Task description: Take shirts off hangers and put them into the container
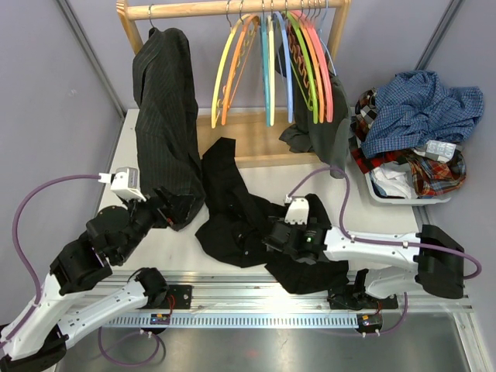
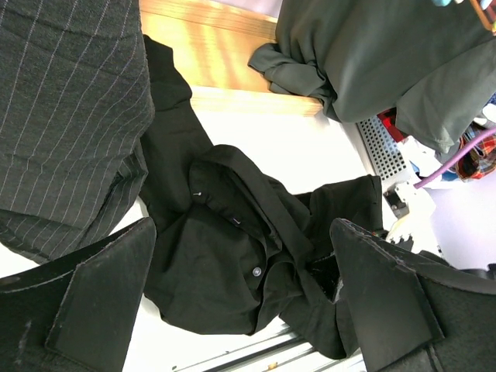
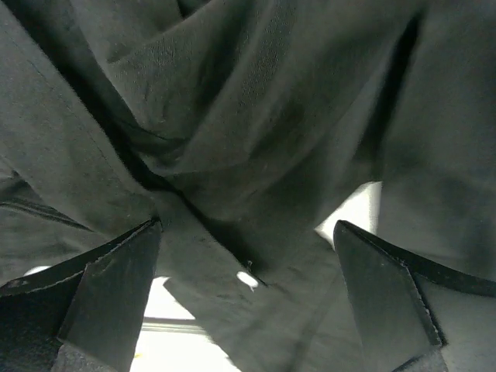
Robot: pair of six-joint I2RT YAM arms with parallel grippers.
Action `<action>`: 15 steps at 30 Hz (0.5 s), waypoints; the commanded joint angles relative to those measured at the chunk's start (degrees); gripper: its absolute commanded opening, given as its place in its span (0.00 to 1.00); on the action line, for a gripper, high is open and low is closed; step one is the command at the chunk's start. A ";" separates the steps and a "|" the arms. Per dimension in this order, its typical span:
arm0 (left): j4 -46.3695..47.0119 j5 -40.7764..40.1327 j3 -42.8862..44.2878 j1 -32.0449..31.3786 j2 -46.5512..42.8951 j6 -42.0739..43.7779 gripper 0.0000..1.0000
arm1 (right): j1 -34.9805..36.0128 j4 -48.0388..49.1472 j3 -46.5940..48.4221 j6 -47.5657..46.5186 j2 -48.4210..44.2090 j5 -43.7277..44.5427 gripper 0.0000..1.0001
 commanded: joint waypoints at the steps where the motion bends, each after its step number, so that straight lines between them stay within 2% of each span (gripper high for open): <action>1: 0.74 0.92 -0.17 -0.14 0.73 -0.23 0.99 | -0.50 18.31 -7.31 8.62 -5.81 -2.90 0.99; 6: 1.36 1.62 -1.92 -0.14 -0.24 -0.67 0.99 | -3.83 30.75 -12.18 7.31 -0.56 -7.91 0.99; 9: 1.27 2.33 -2.63 -0.14 -1.03 -0.93 0.99 | -4.98 41.82 -13.15 3.45 4.54 -13.36 0.99; 10: 1.18 2.42 -2.81 -0.14 -1.29 -1.28 0.99 | -5.77 49.59 -13.50 2.83 6.90 -16.59 0.99; 12: 0.66 2.77 -3.33 -0.14 -2.43 -1.63 0.99 | -6.74 58.40 -13.24 1.51 9.37 -21.17 1.00; 15: 0.22 3.12 -4.04 -0.14 -3.93 -2.51 0.99 | -7.88 64.94 -12.19 -0.51 13.51 -24.62 0.99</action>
